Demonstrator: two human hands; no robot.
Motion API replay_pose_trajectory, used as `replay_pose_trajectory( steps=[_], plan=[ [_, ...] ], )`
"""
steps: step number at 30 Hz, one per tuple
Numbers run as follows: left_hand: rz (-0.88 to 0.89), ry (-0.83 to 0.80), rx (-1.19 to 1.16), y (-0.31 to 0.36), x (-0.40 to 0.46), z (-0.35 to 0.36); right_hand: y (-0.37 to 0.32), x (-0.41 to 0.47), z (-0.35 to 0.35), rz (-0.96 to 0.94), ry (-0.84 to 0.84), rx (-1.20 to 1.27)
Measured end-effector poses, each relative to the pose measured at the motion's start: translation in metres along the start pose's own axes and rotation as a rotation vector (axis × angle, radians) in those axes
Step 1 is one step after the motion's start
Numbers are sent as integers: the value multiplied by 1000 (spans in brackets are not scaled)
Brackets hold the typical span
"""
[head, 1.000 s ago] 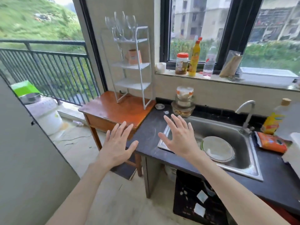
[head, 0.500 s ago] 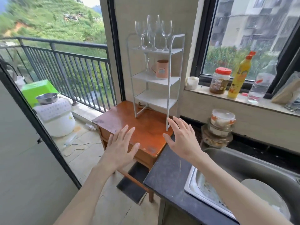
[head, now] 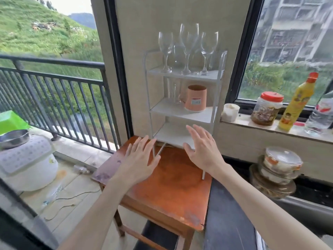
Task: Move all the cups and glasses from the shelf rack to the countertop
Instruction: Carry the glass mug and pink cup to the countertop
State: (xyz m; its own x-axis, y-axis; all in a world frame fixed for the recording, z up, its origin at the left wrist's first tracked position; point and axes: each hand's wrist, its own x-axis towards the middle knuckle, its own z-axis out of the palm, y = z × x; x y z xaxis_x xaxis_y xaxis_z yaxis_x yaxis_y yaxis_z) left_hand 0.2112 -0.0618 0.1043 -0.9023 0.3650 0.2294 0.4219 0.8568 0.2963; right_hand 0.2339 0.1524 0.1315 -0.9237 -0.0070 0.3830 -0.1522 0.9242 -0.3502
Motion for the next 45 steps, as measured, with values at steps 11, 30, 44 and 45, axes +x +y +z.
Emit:
replay_pose_trajectory(
  steps=[11,30,44,45],
  plan=[
    [184,65,-215,-24,149,1,15,132,30,84,109,200],
    [2,-39,-1292,-1,292,17,35,233,62,442,204,1169],
    [-80,107,-1477,-21,267,6,14,221,68,606,509,1105],
    [-94,123,-1430,-23,261,6,13,217,68,659,576,1058]
  ],
)
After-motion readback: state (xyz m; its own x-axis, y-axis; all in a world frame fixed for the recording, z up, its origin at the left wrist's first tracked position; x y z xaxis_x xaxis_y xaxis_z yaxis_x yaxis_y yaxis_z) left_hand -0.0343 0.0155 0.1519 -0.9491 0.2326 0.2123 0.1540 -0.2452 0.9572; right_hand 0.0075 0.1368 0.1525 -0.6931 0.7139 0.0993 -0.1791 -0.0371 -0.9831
